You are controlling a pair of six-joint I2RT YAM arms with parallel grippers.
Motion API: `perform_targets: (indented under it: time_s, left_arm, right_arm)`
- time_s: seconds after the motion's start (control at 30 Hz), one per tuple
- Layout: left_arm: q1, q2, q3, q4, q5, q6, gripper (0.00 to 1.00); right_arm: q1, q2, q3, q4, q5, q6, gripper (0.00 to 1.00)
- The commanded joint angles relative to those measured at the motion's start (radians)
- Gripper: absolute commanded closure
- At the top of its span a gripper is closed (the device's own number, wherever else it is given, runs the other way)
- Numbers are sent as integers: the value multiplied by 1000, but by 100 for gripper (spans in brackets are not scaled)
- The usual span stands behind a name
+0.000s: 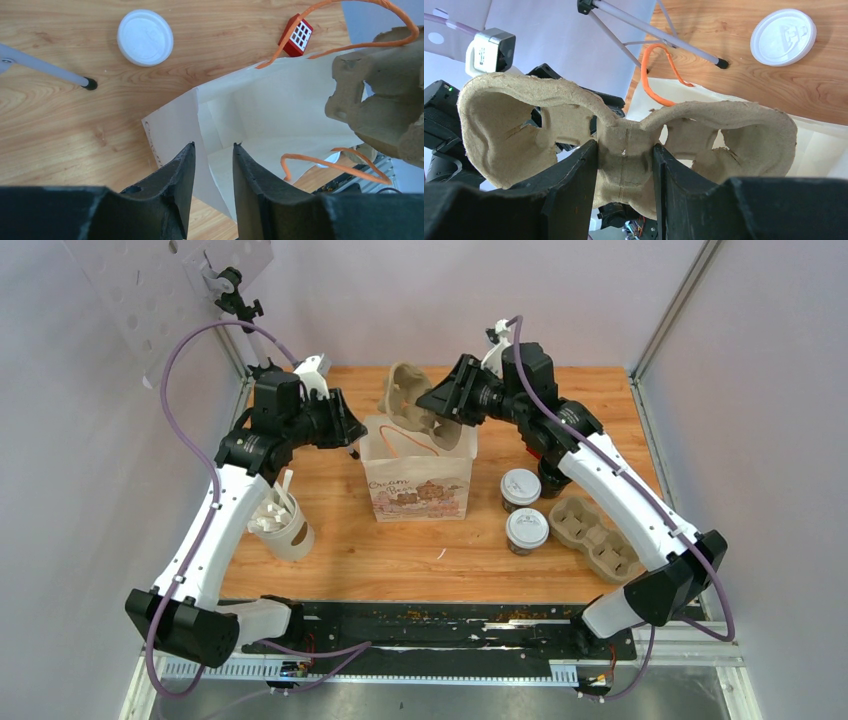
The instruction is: Pack the takeout coffee
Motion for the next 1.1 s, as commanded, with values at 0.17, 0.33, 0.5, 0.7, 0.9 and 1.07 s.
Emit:
perform_targets:
  time_s: [0.17,0.33,0.5,0.7,0.9,1.07]
  left_arm:
    - [7,-8,-17,53,70,6,65]
    - [8,-14,-38,70,139,-1,71]
    - [8,-24,-48,67,142,8,72]
    - [8,-36,18,35,134,4,56]
    - [8,-44,88,16,144,-25,47]
    - [7,-62,89,3,149,-42,45]
  right_arm:
    - [9,-19,-45,4,12,27,62]
    - [8,-7,-47,-11,42,19,62]
    - [8,8,-52,-2,34,56,62]
    - [8,-1,-63,-8,66,68,61]
    - [8,10,-57,-47,86,58,61]
    - [8,22,-36,-89,114,44,62]
